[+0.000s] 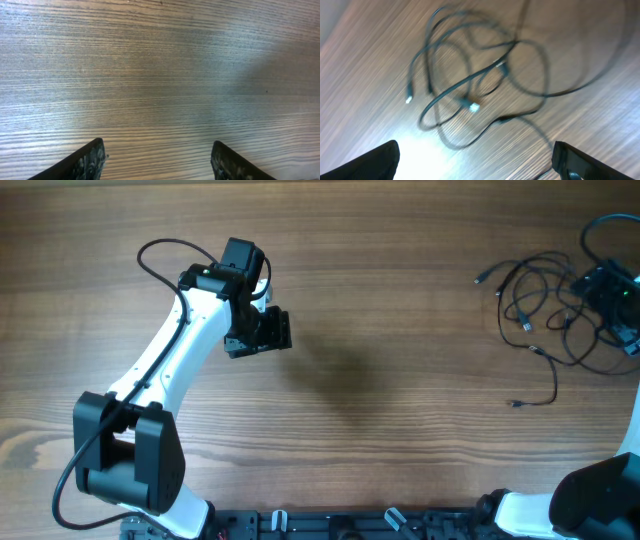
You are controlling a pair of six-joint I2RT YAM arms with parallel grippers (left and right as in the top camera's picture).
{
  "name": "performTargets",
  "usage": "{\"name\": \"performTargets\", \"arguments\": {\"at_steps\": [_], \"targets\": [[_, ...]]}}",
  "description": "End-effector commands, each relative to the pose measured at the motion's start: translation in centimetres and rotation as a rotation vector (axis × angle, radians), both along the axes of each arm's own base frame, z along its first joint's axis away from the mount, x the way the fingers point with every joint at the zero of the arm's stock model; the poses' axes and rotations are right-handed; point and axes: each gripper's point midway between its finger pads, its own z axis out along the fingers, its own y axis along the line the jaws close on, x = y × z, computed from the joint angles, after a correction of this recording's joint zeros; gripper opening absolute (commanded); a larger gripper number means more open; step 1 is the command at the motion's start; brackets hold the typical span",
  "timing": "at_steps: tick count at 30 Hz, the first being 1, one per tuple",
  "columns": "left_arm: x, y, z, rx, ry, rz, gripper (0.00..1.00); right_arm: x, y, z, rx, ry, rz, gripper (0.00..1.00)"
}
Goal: Untangle cables
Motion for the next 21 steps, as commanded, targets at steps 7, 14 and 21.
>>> {"name": "performTargets", "arguments": {"at_steps": [7, 14, 21], "targets": [[0.1, 0.1, 0.2, -0.001, -0.009, 0.005, 0.73, 4.7, 1.3, 1.3, -0.011, -0.210, 0.170, 0.45], [0.0, 0.1, 0.2, -0.002, -0.007, 0.009, 0.73, 9.2, 0.4, 0.9, 0.018, -0.330, 0.086, 0.11], [-0.1, 0.1, 0.2, -0.004, 0.004, 0.026, 0.74, 4.1, 1.5, -12.6, 0.165, 0.154, 0.053, 0.12]]}}
